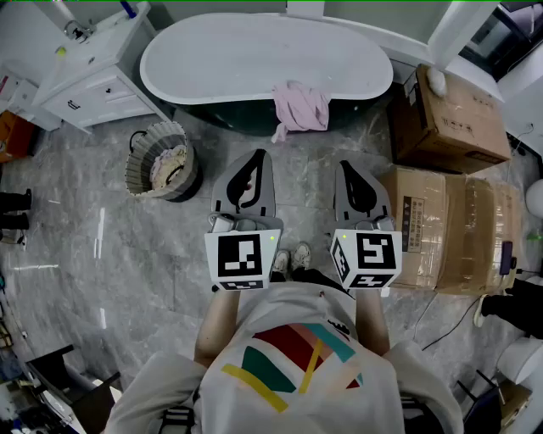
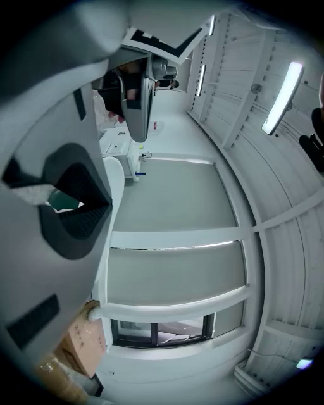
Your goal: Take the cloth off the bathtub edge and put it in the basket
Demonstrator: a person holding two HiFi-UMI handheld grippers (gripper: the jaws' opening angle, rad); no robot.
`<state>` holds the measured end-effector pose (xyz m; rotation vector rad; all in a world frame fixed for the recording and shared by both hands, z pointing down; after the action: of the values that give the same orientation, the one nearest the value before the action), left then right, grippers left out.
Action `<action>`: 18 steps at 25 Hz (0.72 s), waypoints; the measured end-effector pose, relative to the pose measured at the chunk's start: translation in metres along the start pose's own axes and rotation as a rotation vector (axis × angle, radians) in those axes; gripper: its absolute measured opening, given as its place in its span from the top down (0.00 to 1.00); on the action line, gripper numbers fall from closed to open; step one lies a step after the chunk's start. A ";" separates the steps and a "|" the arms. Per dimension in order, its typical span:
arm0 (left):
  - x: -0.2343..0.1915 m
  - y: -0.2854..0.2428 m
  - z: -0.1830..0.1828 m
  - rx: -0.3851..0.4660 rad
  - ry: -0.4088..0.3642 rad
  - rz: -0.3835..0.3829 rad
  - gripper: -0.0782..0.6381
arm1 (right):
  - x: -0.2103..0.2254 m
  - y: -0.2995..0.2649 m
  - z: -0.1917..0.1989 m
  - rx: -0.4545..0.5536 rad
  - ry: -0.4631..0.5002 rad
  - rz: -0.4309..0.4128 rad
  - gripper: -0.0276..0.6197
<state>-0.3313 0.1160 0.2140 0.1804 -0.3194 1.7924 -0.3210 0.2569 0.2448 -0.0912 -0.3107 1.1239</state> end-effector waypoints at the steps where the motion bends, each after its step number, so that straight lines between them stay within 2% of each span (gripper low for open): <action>1: -0.001 0.000 0.000 0.004 0.007 -0.001 0.87 | -0.001 0.000 0.000 0.003 0.005 -0.003 0.94; 5: -0.005 -0.002 0.003 0.003 0.016 -0.007 0.87 | -0.005 0.000 0.002 0.007 0.020 -0.015 0.94; 9: -0.007 -0.005 0.003 0.006 0.063 -0.004 0.87 | -0.002 -0.001 0.001 0.014 0.008 -0.025 0.94; 13: -0.003 -0.009 -0.002 0.016 0.049 -0.002 0.87 | 0.006 0.000 -0.002 0.026 0.003 -0.014 0.94; 18: 0.003 -0.017 -0.007 0.025 0.074 0.010 0.87 | 0.018 0.000 -0.011 0.075 -0.095 -0.032 0.94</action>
<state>-0.3154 0.1247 0.2103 0.1297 -0.2461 1.8091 -0.3103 0.2736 0.2378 0.0330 -0.3529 1.1083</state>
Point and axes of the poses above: the fingertips, and each gripper's own axes: y backward along the fingers, x to its right, z out of its underside, the point moved 2 cm from there along y, backward along the fingers, and after that the axes turned 12 degrees about -y, right-handed, at the moved point
